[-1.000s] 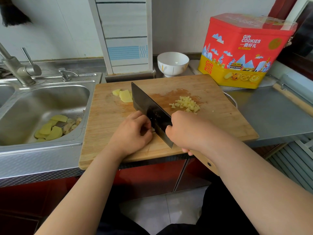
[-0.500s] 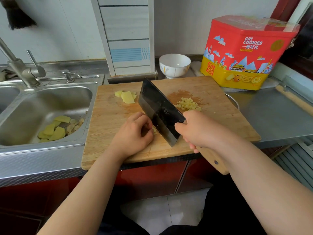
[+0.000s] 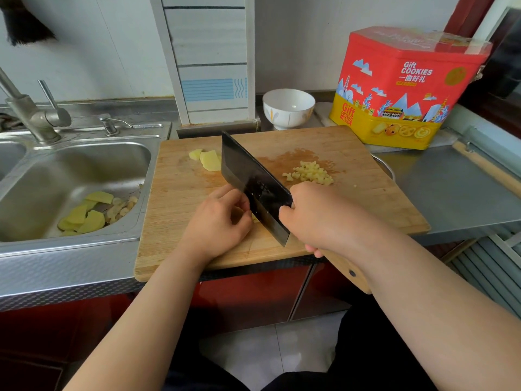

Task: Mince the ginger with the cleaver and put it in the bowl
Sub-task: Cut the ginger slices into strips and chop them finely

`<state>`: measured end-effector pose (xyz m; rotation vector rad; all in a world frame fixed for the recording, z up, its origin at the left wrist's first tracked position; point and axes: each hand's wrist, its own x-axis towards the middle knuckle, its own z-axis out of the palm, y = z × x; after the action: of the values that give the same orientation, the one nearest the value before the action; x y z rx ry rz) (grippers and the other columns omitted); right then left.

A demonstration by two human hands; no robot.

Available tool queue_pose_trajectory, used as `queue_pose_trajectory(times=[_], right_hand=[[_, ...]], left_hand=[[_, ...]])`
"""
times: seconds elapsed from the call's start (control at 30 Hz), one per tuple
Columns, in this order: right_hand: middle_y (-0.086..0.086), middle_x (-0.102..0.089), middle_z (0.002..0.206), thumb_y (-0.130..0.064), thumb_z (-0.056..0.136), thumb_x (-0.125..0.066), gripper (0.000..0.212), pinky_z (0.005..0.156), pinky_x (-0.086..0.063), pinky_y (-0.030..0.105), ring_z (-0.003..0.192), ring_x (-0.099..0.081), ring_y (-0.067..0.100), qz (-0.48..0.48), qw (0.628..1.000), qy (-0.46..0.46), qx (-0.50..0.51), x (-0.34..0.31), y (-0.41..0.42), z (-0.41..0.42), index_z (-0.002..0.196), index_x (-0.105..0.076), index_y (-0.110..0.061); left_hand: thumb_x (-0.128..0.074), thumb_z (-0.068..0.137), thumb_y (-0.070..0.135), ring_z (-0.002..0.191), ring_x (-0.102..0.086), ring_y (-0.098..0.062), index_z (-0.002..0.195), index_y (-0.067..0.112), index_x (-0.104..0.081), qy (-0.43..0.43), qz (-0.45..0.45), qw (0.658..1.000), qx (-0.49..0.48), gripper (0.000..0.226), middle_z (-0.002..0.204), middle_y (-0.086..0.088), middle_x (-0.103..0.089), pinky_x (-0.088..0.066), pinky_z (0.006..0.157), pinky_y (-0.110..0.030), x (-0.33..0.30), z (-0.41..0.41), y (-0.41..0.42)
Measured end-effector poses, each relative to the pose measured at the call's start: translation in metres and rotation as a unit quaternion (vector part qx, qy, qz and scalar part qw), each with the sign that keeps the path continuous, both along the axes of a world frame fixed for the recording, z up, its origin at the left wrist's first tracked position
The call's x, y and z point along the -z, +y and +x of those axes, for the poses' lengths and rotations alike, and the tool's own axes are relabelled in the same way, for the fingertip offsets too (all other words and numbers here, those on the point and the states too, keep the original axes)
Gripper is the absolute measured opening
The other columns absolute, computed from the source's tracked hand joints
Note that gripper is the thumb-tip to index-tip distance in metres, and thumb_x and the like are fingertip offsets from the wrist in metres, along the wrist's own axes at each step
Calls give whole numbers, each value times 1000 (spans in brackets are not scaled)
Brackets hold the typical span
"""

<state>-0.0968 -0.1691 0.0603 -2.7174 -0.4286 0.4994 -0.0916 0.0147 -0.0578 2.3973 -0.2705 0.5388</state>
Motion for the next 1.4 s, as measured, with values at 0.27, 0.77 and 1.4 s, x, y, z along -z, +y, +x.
queue_pose_trajectory(times=[0.27,0.77,1.4], right_hand=[[8,-61,61,-24,101,-37,19,49,-54,28,49,-62,22,-33,999,-10,-2,-2,7,2,102,-52,-12],[6,-56,68,-28,102,-40,16,59,-58,36,61,-65,25,-46,999,-12,-12,10,8,6,96,-44,-14],[11,-65,68,-28,99,-43,42,57,-58,35,51,-61,21,171,982,49,56,24,-38,32,138,-42,-11]], left_hand=[[-64,78,18,75,-49,-10,80,21,-55,19,27,999,-11,10,86,10,-48,-43,66,-25,-1,0,0],[-64,82,20,76,-49,-10,91,18,-58,-7,41,998,-52,11,95,9,-51,-36,64,-22,5,1,0],[-48,94,32,112,-55,-18,134,18,-52,-45,202,978,-22,43,131,2,-54,-49,87,-31,-2,-16,-20]])
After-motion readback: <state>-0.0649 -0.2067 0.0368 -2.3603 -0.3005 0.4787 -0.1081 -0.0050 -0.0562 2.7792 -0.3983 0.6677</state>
